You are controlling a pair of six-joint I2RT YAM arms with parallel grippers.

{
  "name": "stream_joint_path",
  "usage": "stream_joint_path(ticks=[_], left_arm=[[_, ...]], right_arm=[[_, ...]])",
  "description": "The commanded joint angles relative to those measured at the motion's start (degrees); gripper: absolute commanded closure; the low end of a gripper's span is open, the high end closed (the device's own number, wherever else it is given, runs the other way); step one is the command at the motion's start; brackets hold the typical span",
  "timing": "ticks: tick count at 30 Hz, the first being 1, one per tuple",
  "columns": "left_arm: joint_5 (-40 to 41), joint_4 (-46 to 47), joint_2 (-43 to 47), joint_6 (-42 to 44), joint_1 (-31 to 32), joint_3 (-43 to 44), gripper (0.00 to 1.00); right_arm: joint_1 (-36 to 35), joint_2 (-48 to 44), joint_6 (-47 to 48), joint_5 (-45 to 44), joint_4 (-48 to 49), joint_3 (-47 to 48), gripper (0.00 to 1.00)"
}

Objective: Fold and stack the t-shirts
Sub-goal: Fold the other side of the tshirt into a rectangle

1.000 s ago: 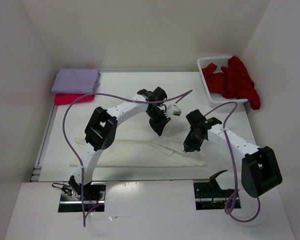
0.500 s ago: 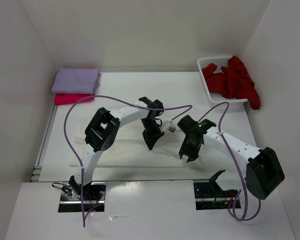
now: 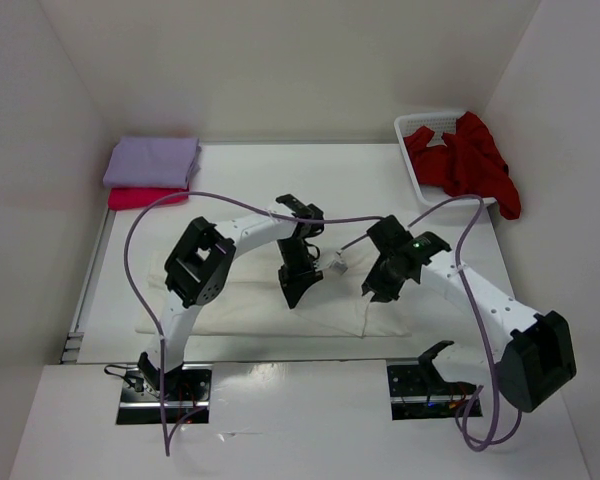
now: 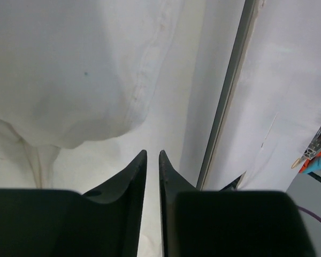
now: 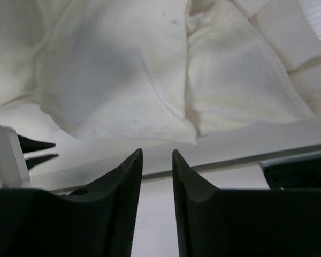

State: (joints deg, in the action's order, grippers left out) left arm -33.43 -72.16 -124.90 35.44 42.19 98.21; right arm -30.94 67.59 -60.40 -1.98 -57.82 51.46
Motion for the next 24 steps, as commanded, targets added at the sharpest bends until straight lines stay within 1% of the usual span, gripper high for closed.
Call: stream_joint_path(ticks=[1,3,5,6,7,8,9,10,11,12,13,14,16,17,18,19,20,21,22,23,24], left_arm=[[-1.73,-2.19,3.09,1.04,0.17,-0.22,0.77],[-1.03,-2.19,3.69,-0.45,0.17,0.48,0.73],[-0.32,-2.19,4.22,-1.60,-1.41,2.06,0.73],[0.38,-2.19,5.10,-2.13,-2.28,2.85,0.72],[0.38,-2.19,5.63,-2.91,-4.38,3.64,0.72],[2.12,-2.19,6.77,-2.92,-5.62,5.22,0.70],[3.10,-2.19,7.30,-3.70,-6.94,5.93,0.69],[4.24,-1.50,7.91,-4.76,-8.52,5.94,0.68],[6.60,-0.80,9.57,-5.38,-11.93,6.46,0.65],[7.67,-0.09,10.46,-5.90,-13.79,5.33,0.64],[9.59,1.57,12.38,-6.52,-17.98,4.19,0.62],[10.39,2.45,13.36,-6.52,-20.29,2.70,0.61],[12.15,6.05,15.38,-7.05,-25.03,-3.62,0.57],[14.68,7.28,16.96,-7.05,-29.58,-5.99,0.57],[16.71,10.26,17.58,-7.05,-31.71,-8.45,0.55],[18.99,11.85,18.11,-7.05,-33.82,-10.83,0.55],[21.02,13.26,18.81,-6.53,-35.85,-15.03,0.55],[23.47,15.71,18.82,-6.53,-39.78,-16.72,0.55],[24.11,16.78,18.82,-5.65,-41.65,-18.04,0.55],[24.11,18.53,18.82,-4.95,-45.23,-19.71,0.55],[24.11,19.33,18.03,-4.94,-46.84,-20.25,0.55]], right_arm=[[3.41,2.36,0.89,-0.40,8.42,-1.97,0.67],[5.62,4.73,2.47,-0.39,11.05,-0.94,0.69],[8.87,6.84,5.19,-2.93,12.38,1.69,0.69],[9.92,7.72,6.25,-4.25,12.91,2.84,0.65],[11.15,8.86,7.22,-6.52,13.43,3.99,0.56],[13.60,10.00,9.84,-7.33,13.44,6.08,0.51],[14.49,12.54,11.08,-8.12,14.92,6.98,0.48],[15.29,13.78,12.31,-9.00,15.45,7.77,0.48],[16.60,14.93,14.41,-9.70,15.98,8.99,0.48],[17.13,17.29,15.48,-10.32,16.51,9.53,0.48],[17.14,18.27,16.36,-10.33,17.91,9.53,0.48],[18.62,19.23,17.93,-9.20,18.70,9.53,0.47],[19.24,21.87,18.57,-7.78,20.99,9.53,0.42],[19.25,22.66,19.35,-7.78,21.61,9.53,0.42],[19.77,24.15,19.36,-7.78,22.13,9.53,0.40],[19.78,24.95,19.36,-7.78,23.10,9.53,0.40],[20.39,25.57,20.05,-7.78,23.80,9.53,0.40],[20.91,26.79,20.58,-6.39,24.59,9.53,0.40],[20.92,27.32,20.59,-5.68,26.08,9.53,0.40],[20.92,27.85,21.11,-5.06,26.70,9.53,0.41],[20.92,27.86,21.11,-4.27,26.71,9.53,0.45]])
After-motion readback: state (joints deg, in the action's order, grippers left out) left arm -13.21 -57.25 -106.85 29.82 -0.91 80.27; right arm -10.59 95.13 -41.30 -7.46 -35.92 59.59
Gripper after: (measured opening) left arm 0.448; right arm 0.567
